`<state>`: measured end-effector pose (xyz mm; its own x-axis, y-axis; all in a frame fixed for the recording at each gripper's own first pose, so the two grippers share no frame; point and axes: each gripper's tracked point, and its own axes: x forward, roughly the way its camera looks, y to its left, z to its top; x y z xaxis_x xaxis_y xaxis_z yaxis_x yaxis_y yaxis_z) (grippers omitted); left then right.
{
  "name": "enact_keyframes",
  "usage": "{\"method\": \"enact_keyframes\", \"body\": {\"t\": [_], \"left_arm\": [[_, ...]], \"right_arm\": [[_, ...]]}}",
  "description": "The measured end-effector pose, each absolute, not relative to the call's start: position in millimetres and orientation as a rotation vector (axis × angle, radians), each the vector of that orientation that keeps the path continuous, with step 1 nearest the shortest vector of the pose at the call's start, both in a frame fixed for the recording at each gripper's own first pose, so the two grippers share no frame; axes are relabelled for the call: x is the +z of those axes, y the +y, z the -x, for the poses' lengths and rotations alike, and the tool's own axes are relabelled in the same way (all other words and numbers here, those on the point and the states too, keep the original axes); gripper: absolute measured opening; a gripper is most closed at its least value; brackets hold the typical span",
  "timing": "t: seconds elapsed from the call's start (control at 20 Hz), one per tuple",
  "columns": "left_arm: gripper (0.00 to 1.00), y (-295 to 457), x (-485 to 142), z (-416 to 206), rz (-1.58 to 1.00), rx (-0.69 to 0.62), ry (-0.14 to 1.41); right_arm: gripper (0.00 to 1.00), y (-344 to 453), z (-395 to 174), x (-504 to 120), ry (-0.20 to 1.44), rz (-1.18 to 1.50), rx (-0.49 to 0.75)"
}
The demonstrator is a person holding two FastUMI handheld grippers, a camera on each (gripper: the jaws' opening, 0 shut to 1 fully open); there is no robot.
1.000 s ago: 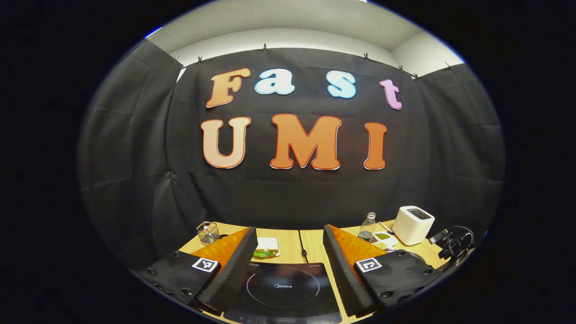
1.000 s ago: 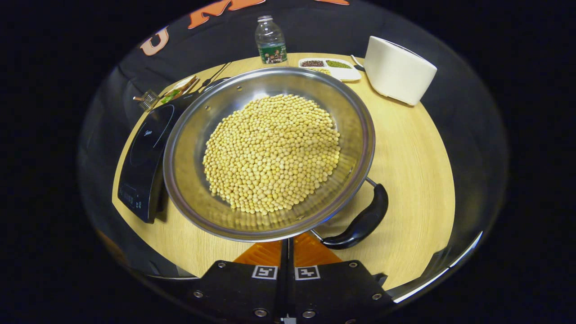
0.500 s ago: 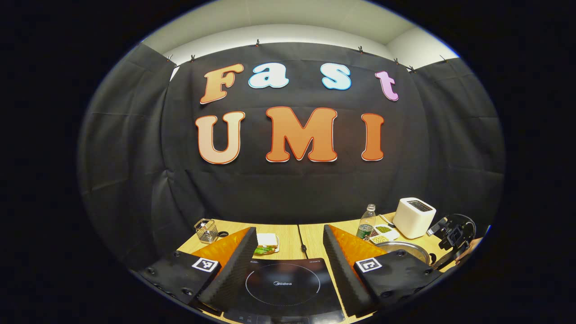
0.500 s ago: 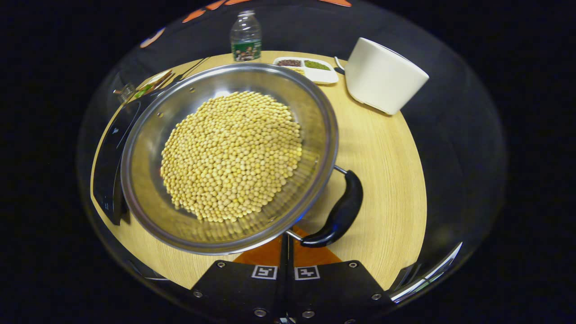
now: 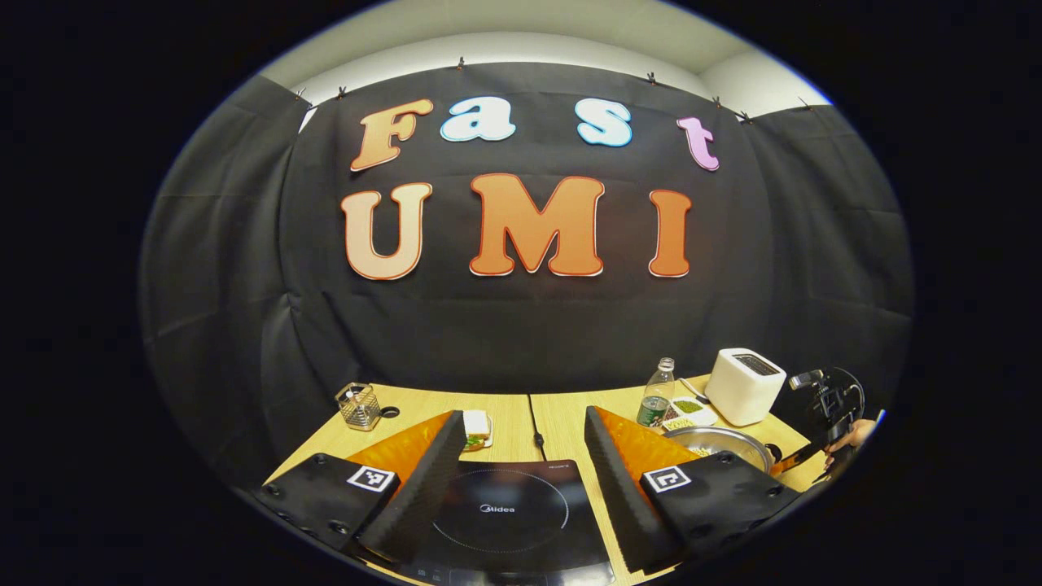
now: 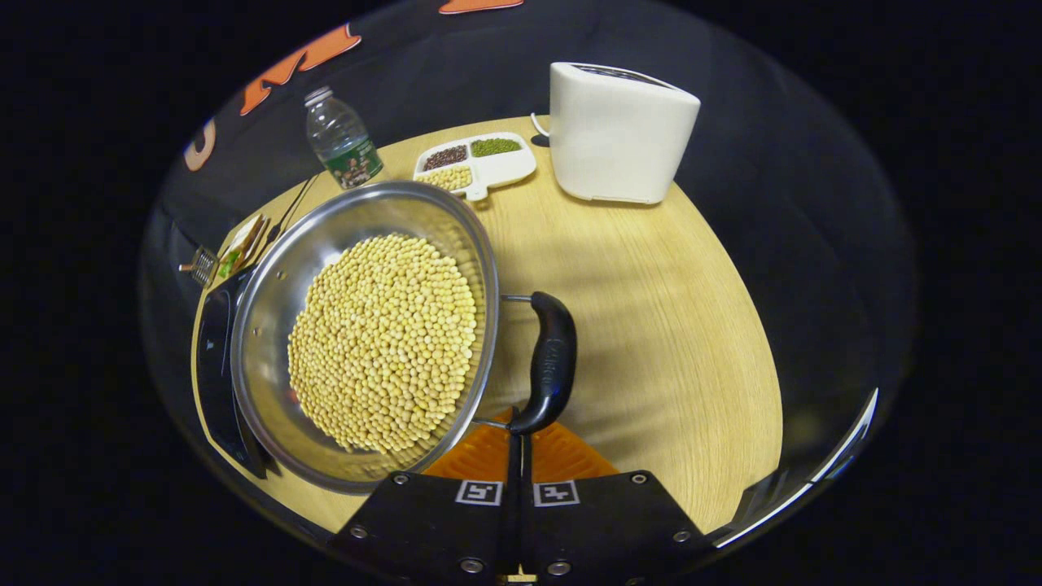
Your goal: First push the handle of the pot to place it horizontally, then grasp the pot with both hands and set it on the induction cooktop.
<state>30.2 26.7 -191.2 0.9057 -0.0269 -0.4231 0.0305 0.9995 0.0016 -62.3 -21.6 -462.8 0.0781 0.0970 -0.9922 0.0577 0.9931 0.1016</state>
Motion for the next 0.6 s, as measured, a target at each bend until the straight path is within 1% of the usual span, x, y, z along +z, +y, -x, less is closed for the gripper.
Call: {"method": "enact_keyframes", "body": {"t": [0.25, 0.45, 0.6], "left_arm": [[0.95, 16.8, -208.4, -31.8, -0.013, -0.048, 0.476], [0.95, 8.7, -228.9, -33.8, 0.003, -0.057, 0.531], [0.97, -0.2, -245.7, -34.3, 0.008, -0.074, 0.571]], "right_arm": [[0.00, -28.5, 29.1, -473.8, 1.459, -0.105, -0.013], [0.00, -34.3, 7.1, -481.3, 1.421, -0.069, -0.025], [0.01, -37.3, 7.4, -469.4, 1.411, -0.056, -0.008]]}}
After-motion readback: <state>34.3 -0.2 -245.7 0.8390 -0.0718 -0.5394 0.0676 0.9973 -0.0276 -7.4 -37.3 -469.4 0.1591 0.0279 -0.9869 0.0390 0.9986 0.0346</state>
